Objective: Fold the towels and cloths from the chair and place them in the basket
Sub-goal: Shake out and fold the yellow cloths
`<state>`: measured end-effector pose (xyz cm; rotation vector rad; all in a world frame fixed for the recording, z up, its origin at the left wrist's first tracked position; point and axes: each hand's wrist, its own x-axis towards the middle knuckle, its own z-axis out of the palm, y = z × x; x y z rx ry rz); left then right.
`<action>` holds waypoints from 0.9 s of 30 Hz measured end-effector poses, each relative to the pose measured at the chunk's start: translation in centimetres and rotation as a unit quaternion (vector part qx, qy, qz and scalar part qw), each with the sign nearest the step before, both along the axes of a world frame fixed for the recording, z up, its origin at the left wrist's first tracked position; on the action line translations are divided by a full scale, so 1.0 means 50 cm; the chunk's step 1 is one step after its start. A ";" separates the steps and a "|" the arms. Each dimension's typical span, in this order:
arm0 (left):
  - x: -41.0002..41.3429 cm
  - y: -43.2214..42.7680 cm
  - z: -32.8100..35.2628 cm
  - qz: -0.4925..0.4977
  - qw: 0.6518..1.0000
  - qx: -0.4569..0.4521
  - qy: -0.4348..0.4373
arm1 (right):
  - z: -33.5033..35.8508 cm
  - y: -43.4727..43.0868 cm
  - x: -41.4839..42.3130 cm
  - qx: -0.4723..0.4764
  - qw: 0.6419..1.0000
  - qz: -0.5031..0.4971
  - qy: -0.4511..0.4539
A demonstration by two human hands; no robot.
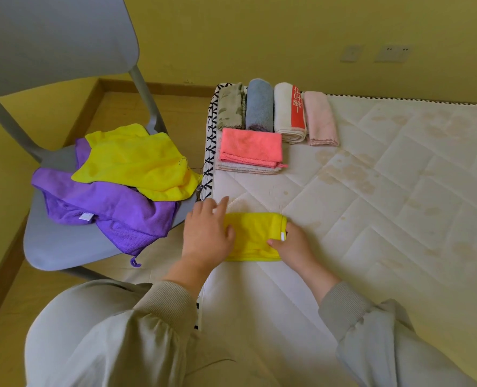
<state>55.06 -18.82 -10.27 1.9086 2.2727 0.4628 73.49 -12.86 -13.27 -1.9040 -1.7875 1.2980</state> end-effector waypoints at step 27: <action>0.002 -0.019 -0.105 -0.091 0.980 -0.177 0.020 | -0.032 -0.013 0.010 0.185 0.902 0.253 -0.296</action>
